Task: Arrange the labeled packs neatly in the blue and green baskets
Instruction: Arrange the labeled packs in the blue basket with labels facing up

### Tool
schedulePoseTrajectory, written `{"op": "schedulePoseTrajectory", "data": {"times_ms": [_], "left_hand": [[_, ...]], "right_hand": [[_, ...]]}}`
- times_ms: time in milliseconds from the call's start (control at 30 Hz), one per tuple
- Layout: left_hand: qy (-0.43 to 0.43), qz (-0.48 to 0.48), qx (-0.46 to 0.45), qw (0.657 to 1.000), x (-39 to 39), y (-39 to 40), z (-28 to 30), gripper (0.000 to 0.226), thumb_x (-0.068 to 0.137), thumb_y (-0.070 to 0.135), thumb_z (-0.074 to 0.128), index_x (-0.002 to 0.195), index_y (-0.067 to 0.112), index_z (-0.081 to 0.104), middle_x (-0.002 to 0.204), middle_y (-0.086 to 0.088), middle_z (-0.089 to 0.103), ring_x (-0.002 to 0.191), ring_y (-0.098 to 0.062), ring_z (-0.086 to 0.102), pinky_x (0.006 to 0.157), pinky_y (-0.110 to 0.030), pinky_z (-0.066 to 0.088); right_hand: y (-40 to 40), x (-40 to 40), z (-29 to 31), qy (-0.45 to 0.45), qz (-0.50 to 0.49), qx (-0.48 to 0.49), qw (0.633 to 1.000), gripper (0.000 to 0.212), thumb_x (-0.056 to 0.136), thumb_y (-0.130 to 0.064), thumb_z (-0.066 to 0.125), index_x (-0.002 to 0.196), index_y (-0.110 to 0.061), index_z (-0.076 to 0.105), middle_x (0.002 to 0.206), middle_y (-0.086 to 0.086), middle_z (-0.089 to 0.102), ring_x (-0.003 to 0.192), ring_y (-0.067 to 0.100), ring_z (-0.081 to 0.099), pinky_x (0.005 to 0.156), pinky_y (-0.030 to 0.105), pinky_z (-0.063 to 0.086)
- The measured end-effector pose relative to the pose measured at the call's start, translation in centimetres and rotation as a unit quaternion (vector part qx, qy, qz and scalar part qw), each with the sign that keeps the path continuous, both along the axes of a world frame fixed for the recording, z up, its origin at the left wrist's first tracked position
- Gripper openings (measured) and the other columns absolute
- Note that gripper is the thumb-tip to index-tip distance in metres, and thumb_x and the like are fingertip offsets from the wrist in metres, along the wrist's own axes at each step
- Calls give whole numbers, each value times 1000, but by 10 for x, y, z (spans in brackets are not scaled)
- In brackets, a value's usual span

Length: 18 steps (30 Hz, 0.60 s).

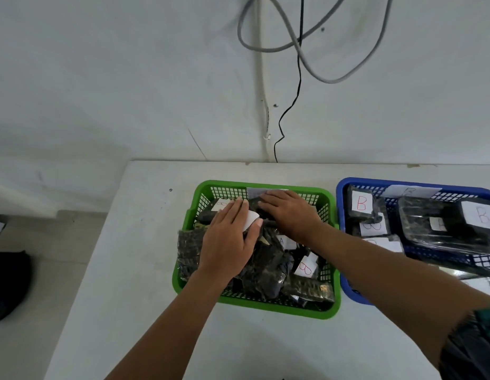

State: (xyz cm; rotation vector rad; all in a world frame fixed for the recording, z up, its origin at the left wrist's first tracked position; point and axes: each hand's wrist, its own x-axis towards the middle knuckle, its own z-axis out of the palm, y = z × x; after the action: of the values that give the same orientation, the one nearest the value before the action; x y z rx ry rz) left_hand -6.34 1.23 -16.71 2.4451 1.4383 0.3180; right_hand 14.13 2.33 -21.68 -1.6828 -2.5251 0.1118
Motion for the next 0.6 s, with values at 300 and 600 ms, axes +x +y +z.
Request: {"op": "schedulePoseTrajectory", "data": {"times_ms": [300,600], "left_hand": [[-82,44,-60,994,6,6,16,66,99,60,33,147,17,45,151,-1,47,141,-16,39,114,-34,31],[-330,53,-175,926,70,-14,56,30,86,48,70,109,29,73,89,18,74,86,6,68,73,-9,53]], "right_hand": [[-28,25,42,343,-235,-27,909,36,100,-6,44,131,-14,60,121,8,66,93,14,62,78,22,49],[-106,73,86,499,-275,-81,818,34,106,-11,40,124,-20,67,112,5,69,99,39,62,82,57,54]]}}
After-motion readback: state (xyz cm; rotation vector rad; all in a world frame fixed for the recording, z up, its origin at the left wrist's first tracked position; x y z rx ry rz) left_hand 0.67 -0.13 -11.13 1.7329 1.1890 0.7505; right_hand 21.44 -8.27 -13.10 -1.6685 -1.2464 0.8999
